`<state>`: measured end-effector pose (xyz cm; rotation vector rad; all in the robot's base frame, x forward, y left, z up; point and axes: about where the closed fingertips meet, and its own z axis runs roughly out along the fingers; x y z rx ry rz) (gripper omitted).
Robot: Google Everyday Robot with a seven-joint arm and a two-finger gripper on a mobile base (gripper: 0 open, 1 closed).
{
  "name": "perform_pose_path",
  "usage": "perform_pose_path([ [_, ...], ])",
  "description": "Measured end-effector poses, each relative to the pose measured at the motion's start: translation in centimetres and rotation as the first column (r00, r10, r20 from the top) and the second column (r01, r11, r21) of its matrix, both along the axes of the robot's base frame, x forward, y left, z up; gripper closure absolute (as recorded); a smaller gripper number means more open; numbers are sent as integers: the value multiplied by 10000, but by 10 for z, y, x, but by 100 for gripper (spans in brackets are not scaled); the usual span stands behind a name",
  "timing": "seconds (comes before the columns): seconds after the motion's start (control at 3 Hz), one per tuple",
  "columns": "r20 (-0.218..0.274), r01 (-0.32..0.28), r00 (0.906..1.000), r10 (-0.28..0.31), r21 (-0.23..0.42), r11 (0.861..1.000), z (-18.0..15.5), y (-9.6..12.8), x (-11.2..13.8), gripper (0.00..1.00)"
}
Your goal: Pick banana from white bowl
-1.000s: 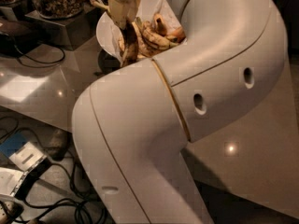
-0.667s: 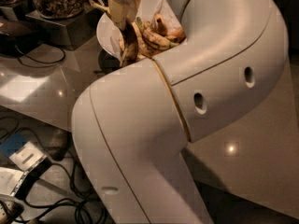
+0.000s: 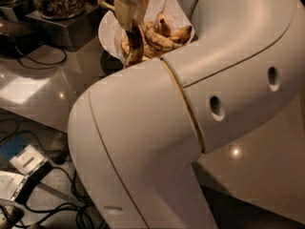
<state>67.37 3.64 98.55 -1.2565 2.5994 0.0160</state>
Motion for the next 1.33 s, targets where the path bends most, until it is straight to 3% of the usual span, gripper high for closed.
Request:
perform_pose_path([
  [0.33,17,748,9972,-749,41,9972,10,-13,-14,100],
  [0.67,365,1101,9931,-1114,357,9933,24,-25,-23,100],
  [1.33,557,1237,9905,-1254,329,9918,32,-32,-29,100],
])
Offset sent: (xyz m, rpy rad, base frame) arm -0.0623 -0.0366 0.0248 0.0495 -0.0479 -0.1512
